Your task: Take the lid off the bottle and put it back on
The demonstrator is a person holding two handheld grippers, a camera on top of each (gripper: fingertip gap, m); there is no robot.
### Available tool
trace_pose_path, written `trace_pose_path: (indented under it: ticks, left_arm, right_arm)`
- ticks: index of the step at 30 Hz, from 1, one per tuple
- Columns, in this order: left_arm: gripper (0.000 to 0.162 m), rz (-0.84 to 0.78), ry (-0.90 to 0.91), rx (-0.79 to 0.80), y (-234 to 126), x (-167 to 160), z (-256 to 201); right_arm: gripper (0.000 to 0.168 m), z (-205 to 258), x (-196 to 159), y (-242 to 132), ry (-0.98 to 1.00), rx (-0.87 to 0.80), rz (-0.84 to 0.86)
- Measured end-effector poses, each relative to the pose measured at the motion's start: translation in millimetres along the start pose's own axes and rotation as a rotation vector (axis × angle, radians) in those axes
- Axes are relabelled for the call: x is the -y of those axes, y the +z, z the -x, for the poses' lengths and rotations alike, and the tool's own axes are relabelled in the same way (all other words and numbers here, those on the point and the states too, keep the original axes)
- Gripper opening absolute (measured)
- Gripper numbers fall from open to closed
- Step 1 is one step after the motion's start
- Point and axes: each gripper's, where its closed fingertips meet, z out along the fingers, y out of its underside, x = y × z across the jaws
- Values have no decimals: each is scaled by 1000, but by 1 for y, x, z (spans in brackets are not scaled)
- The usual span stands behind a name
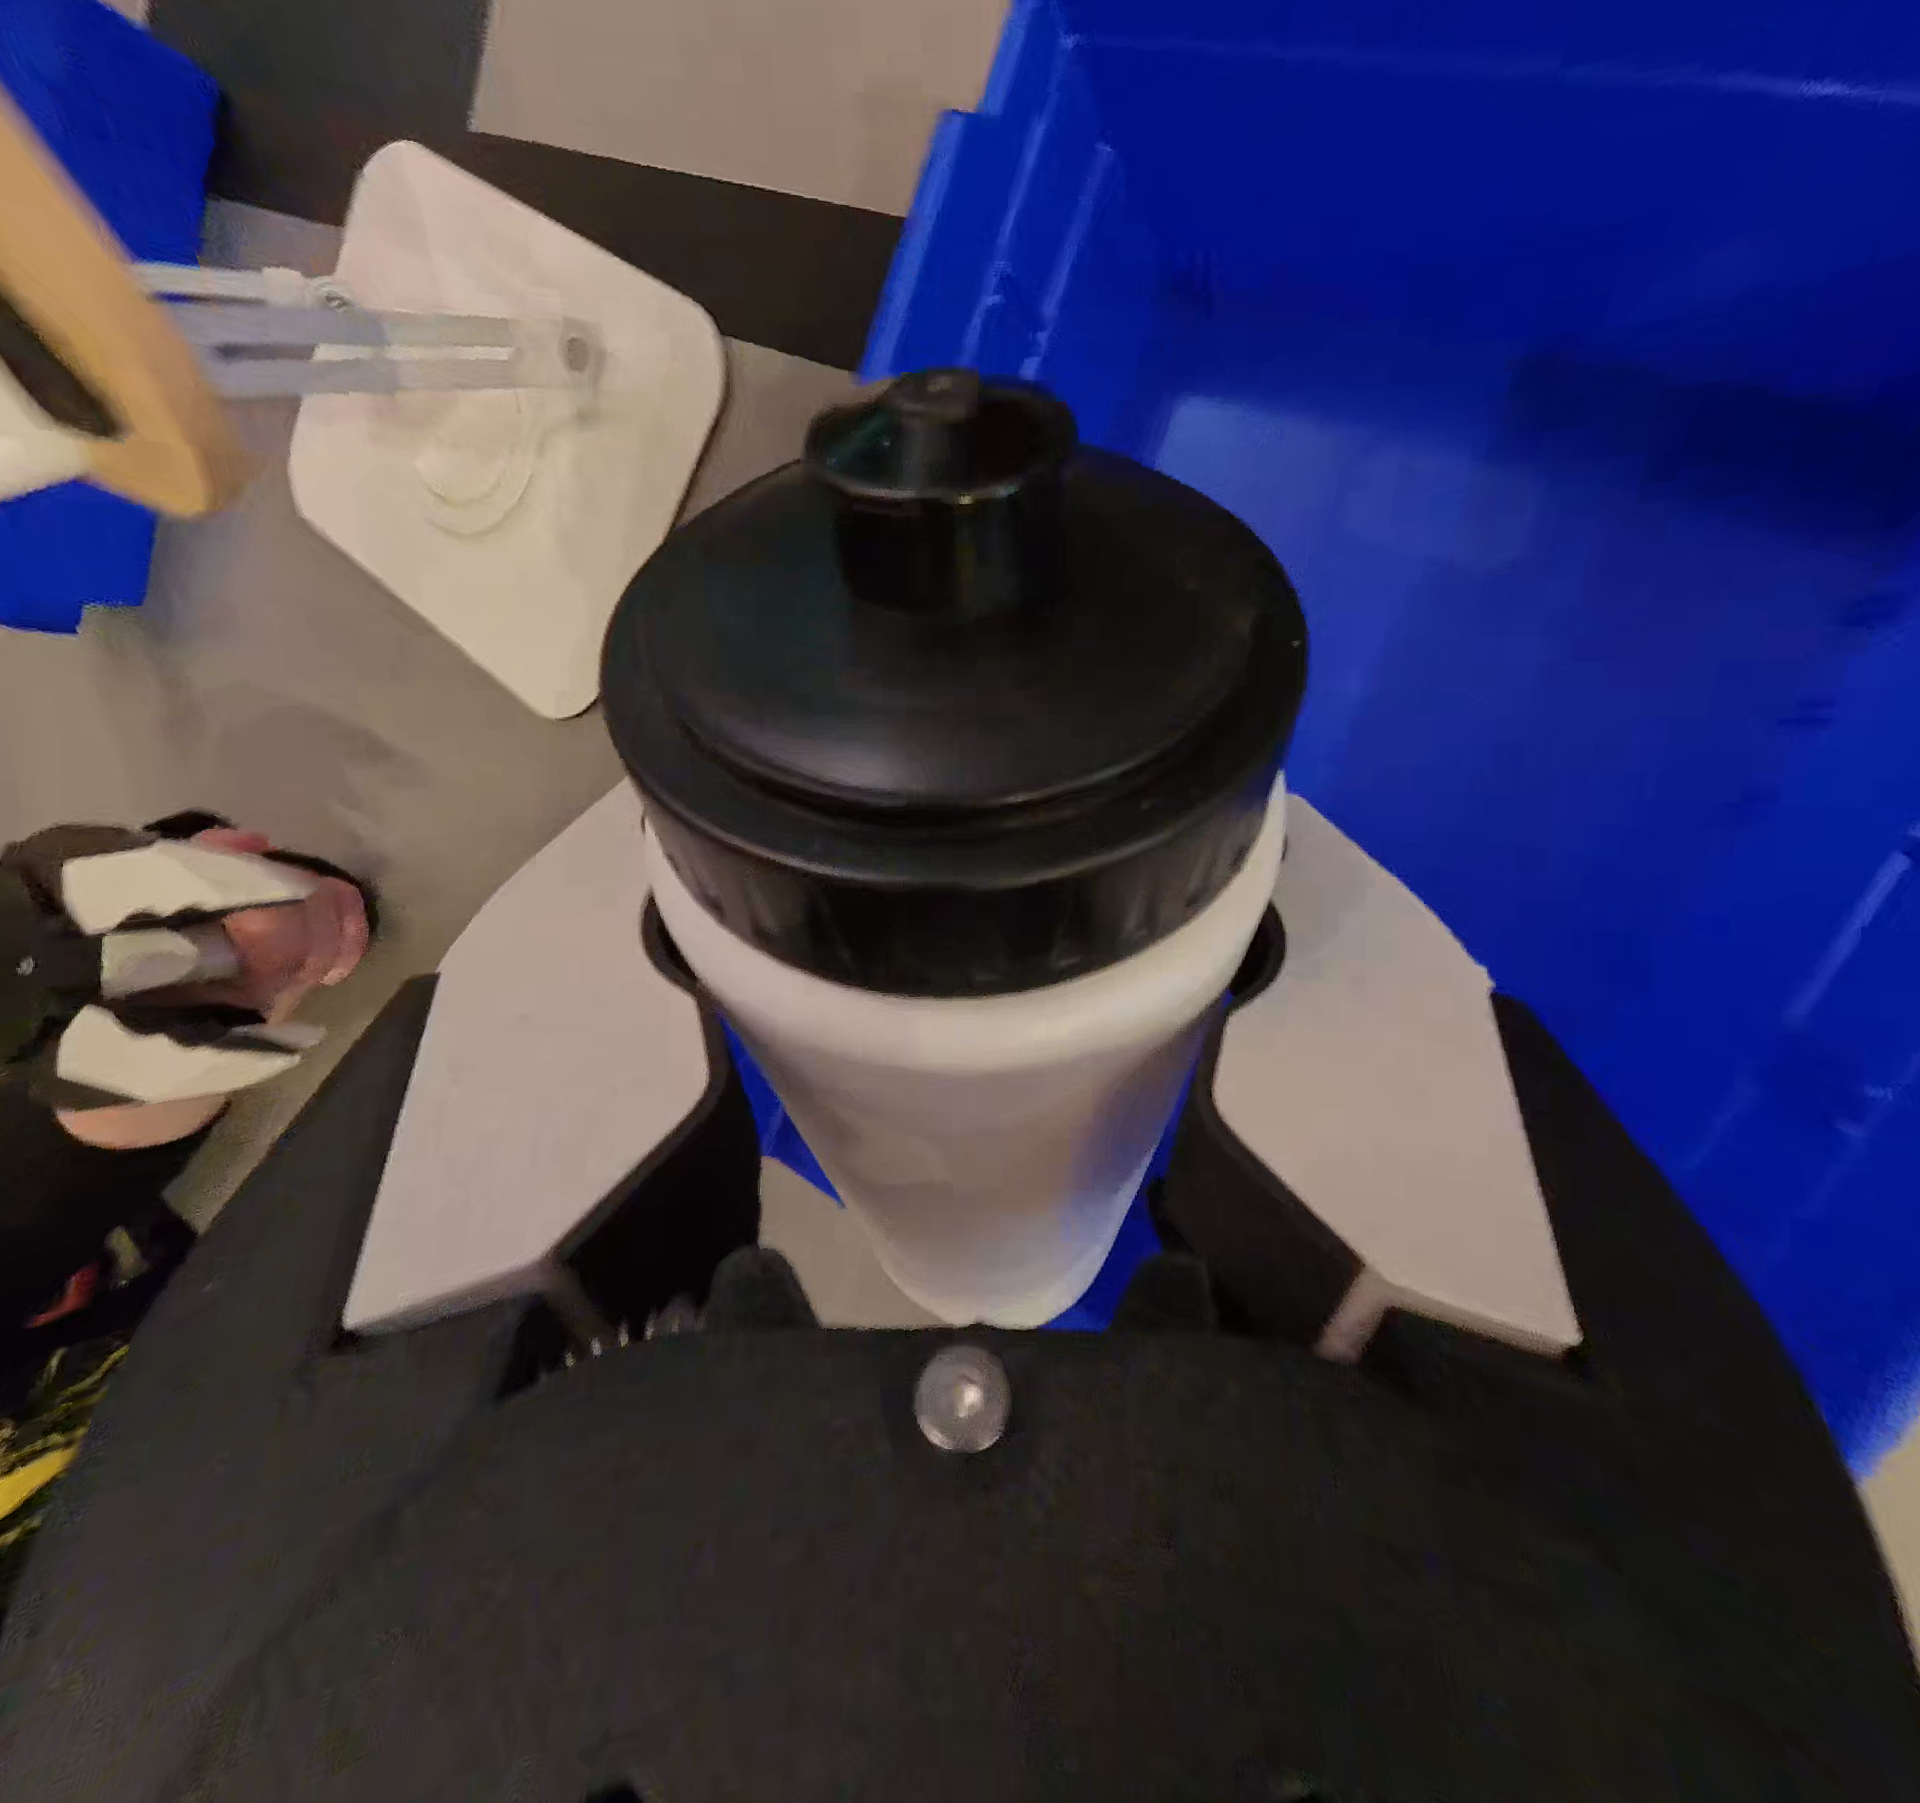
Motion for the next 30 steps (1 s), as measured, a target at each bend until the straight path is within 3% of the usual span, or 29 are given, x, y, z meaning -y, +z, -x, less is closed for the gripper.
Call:
trace_pose_path:
  ticks: [6,8,10,12,16,21,23,26,30]
  left_arm:
    - [52,1,-17,-13,0,0,0]
    - [52,-3,-27,-16,0,0,1]
    - [53,-4,-34,-20,0,0,2]
    - [53,-5,-39,-22,0,0,2]
    - [55,-18,-66,-27,-2,1,4]
    - [56,-27,-77,-31,-2,2,5]
    - [57,-28,-77,-32,-3,2,5]
    - [57,-38,-91,-33,-3,3,6]
    - [54,-59,-113,-24,-6,5,10]
  right_arm:
    - [95,-28,-6,36,72,2,108]
    - [101,-30,-10,44,83,11,127]
    - [106,-29,-10,42,76,12,103]
    - [101,-14,-3,30,64,59,12]
    - [87,35,-1,-9,-71,99,-223]
    - [68,140,-31,-51,-357,128,-572]
    - [62,186,-53,-41,-446,190,-629]
    - [49,240,-87,3,-561,280,-602]
    - [28,264,-109,63,-639,351,-600]
